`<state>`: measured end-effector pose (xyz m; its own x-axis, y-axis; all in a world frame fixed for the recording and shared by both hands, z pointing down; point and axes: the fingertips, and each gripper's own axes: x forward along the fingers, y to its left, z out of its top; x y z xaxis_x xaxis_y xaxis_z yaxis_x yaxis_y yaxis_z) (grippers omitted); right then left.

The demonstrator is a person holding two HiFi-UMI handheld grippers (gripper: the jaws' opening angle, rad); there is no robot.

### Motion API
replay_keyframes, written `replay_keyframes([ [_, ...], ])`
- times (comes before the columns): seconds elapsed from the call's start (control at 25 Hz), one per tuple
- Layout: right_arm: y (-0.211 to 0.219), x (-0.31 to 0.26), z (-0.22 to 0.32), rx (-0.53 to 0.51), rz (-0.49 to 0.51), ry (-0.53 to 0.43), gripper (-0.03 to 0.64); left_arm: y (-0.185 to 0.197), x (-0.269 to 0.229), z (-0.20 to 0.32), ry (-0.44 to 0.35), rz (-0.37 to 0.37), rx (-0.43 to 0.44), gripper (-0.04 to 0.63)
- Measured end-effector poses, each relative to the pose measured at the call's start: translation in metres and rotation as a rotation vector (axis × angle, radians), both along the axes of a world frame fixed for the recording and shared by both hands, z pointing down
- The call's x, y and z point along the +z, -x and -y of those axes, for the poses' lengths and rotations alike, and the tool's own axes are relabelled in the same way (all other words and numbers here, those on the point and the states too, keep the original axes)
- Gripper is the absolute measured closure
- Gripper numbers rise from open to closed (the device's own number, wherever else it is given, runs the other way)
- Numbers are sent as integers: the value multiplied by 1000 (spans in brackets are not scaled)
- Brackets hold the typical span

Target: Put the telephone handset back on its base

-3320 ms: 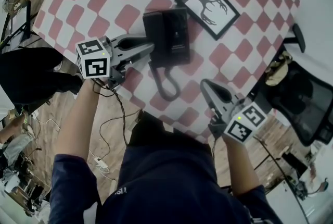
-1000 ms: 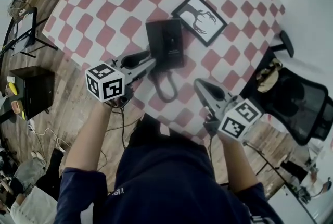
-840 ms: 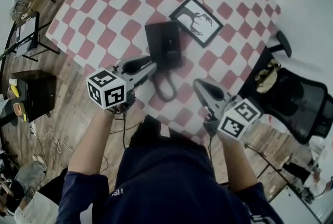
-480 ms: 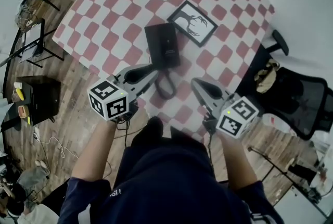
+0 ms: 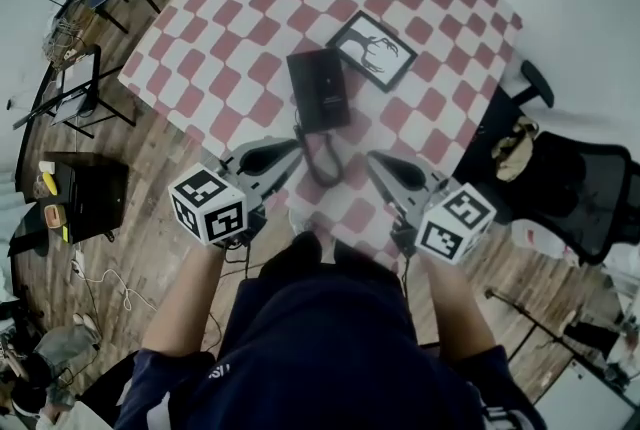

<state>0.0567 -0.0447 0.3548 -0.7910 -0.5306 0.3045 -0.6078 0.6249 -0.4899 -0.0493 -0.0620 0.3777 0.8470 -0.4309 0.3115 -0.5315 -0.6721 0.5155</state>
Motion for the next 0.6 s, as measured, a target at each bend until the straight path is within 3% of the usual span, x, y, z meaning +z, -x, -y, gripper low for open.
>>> replay_keyframes([
  [0.6, 8, -16, -21, -28, -23, -41, 601, -12, -12, -37, -55, 49, 70, 545],
])
